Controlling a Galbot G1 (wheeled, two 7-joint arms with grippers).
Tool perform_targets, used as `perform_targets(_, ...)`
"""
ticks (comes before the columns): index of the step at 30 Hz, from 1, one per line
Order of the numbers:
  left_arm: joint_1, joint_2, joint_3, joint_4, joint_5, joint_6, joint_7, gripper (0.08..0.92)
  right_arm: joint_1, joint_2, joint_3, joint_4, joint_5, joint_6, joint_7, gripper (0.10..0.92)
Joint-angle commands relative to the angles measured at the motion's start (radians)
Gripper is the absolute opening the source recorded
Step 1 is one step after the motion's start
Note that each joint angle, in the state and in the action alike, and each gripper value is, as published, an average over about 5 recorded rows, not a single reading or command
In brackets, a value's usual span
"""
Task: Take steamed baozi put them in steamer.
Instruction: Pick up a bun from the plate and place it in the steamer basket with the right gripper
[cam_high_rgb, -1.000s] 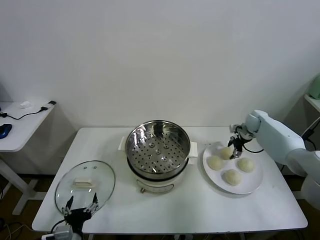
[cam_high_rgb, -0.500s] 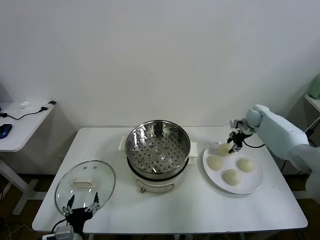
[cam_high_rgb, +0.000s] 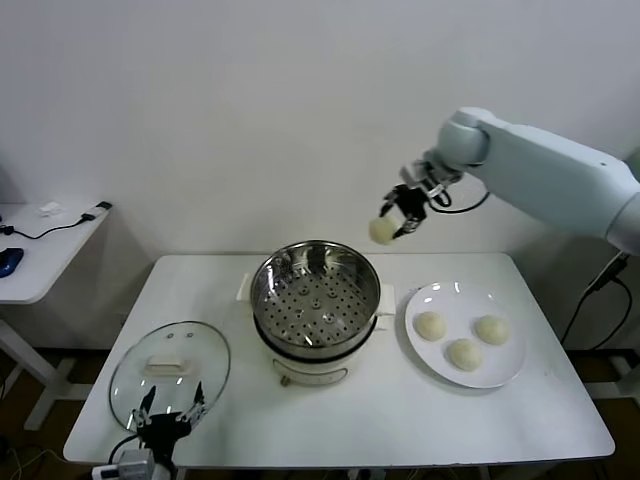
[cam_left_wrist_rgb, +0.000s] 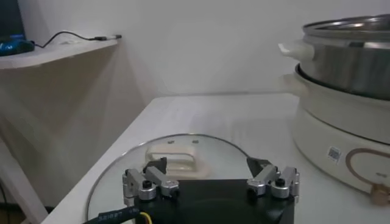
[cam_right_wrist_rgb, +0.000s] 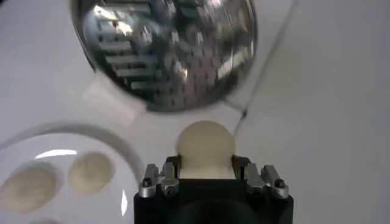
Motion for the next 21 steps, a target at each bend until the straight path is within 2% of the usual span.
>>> perform_targets(1, 0.005, -0.003, 0.002, -0.002, 0.014, -0.002, -0.003, 0.823, 0.022, 0.200, -0.116, 0.094, -0.285, 0.220, 0.092, 0.569)
perform_targets(4, 0.009, -0.005, 0.003, -0.002, 0.015, -0.002, -0.007, 0.823, -0.059, 0.245, -0.087, -0.046, -0.406, 0.302, 0.105, 0.570)
perform_targets(9, 0.012, -0.008, 0.003, -0.002, 0.015, -0.003, -0.009, 0.823, -0.146, 0.304, -0.056, -0.228, -0.444, 0.357, 0.103, 0.570)
perform_targets(21, 0.005, -0.004, 0.003, 0.008, 0.014, -0.005, -0.011, 0.823, -0.252, 0.353, -0.025, -0.381, -0.475, 0.384, 0.131, 0.568)
